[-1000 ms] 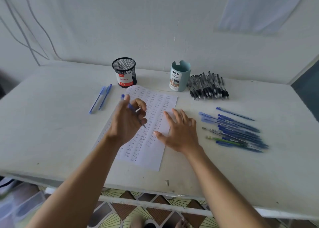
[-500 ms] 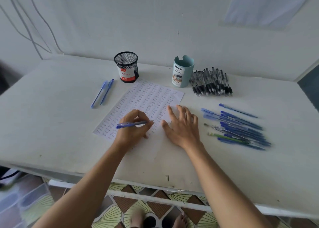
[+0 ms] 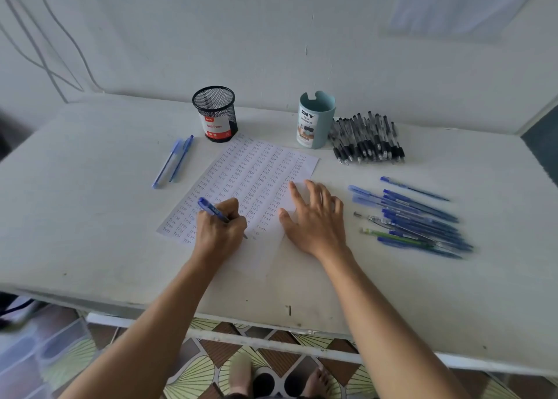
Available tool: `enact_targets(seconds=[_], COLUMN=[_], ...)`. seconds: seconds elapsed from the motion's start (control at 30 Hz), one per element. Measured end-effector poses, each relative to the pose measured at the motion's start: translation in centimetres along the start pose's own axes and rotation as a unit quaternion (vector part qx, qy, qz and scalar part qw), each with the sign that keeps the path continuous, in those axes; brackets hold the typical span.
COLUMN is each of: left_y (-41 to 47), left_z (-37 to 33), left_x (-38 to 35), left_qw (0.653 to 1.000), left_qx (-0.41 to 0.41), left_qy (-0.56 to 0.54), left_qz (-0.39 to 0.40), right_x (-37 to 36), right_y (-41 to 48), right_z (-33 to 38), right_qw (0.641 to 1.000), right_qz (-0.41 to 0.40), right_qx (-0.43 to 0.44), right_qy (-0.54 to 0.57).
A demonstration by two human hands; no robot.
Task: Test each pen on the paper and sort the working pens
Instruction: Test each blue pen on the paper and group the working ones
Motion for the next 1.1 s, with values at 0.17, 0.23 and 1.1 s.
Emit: enact_targets(seconds=[0.17, 0.23, 1.1], left_y=[0.0, 0.0, -0.1], left_z=[0.2, 0.1, -0.8], left_x=[-0.2, -0.2, -0.7], left_qw=[1.000, 1.000, 0.998], left_qx=[0.008, -0.001, -0.047], left_qy=[0.005, 0.009, 0.028], left_qz=[0.010, 0.012, 0.041], right_x=[0.0, 0.0, 0.2], right_y=[-0.1, -0.1, -0.2], right_z=[-0.1, -0.1, 0.0], right_qw=[1.000, 1.000, 1.000], right_qz=[-0.005, -0.006, 0.001], right_qx=[0.003, 0.002, -0.007], right_qy=[0.003, 0.003, 0.021])
Point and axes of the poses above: each hand's wrist, its own y-axis towards the middle knuckle, its own x-axis out of the back of the hand, z = x × y, the point moved 8 cm from there along y, towards the middle knuckle, and after that the axes turned 3 degrees about -x, right-handed, at the moved point
